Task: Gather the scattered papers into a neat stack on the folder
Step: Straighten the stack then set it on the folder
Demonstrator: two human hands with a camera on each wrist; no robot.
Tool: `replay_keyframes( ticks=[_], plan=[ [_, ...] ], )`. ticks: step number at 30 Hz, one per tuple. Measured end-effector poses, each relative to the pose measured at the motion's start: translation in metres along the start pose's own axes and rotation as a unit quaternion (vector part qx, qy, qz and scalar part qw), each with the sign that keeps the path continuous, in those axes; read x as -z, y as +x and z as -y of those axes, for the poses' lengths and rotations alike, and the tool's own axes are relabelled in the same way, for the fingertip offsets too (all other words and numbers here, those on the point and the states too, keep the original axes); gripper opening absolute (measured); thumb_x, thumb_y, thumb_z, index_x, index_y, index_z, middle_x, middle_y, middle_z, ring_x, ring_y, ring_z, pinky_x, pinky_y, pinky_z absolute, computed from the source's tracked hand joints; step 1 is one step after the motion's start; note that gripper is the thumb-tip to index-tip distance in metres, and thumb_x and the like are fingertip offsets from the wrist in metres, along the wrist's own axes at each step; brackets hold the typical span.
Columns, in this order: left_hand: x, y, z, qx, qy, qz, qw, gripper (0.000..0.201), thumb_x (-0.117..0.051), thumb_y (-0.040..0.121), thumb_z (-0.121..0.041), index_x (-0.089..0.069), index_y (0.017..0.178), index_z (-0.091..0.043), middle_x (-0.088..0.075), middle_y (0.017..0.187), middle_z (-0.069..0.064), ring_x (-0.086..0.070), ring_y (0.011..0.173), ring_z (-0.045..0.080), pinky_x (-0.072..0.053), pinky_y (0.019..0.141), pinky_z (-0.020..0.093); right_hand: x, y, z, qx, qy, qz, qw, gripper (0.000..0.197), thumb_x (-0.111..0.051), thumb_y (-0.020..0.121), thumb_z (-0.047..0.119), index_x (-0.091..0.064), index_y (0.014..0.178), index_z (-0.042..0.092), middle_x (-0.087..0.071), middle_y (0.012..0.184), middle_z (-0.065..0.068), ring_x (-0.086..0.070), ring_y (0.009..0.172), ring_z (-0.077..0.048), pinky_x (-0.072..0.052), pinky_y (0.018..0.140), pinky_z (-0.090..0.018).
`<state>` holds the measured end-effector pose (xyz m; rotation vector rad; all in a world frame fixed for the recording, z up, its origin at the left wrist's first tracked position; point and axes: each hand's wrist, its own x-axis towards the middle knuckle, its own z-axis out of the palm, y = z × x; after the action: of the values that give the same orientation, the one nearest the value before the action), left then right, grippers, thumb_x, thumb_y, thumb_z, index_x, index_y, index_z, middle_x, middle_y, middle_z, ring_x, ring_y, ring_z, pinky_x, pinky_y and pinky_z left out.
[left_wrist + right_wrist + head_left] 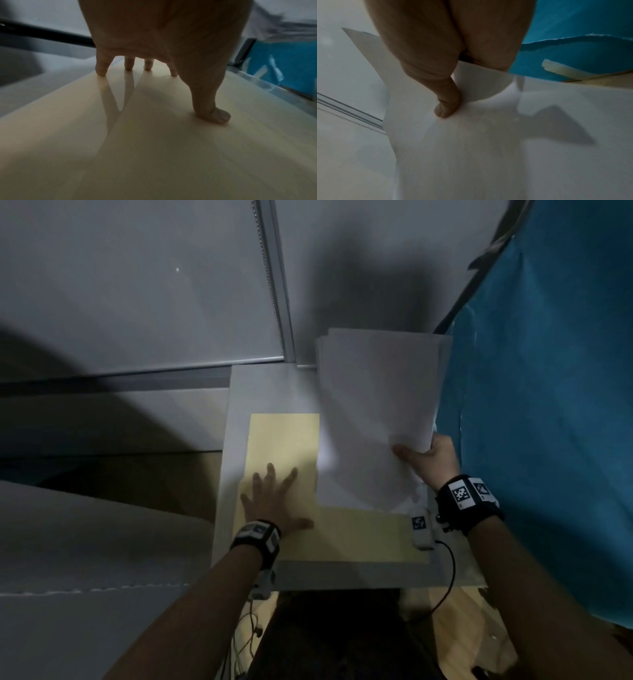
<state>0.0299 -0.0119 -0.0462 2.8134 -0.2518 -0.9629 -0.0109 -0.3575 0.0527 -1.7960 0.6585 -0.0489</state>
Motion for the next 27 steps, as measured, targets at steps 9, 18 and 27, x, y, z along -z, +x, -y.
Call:
replay_keyframes(
  ticks=[9,18,27],
  plan=[
    [0.023,0.002,-0.021,0.039,-0.027,-0.008,0.999,0.136,-0.087,0.063,-0.077,0.004,0.163,-0.063,0.026,0.178,-0.007,0.017,0.165,0.04,-0.012,0.125,0.076,0.009,-0.005,-0.057,-0.094,-0.08,0.027,0.992,0.05,-0.086,0.077,0.004,-0.064,0.122,0.003,-0.073,0.103,-0.014,-0.072,0.08,-0.026,-0.063,0.066,-0.034],
    [0.044,0.005,-0.011,0.128,-0.022,-0.191,0.973,0.123,-0.088,0.064,-0.073,-0.025,0.162,-0.032,-0.031,0.164,0.012,-0.041,0.146,0.039,-0.045,0.113,0.052,-0.025,0.023,-0.06,-0.127,-0.176,0.09,0.972,0.068,-0.087,0.077,0.025,-0.056,0.134,0.006,-0.066,0.127,-0.013,-0.065,0.112,-0.033,-0.055,0.096,-0.047],
    [0.03,0.034,0.037,0.25,-0.062,-0.114,0.959,0.154,-0.083,0.02,-0.093,-0.039,0.141,-0.01,-0.05,0.136,0.017,-0.049,0.12,0.038,-0.051,0.099,0.051,-0.025,0.027,-0.067,-0.143,-0.293,-0.018,0.945,0.098,-0.084,0.073,0.049,-0.035,0.147,0.009,-0.048,0.143,-0.015,-0.049,0.131,-0.036,-0.045,0.107,-0.045]
  ],
)
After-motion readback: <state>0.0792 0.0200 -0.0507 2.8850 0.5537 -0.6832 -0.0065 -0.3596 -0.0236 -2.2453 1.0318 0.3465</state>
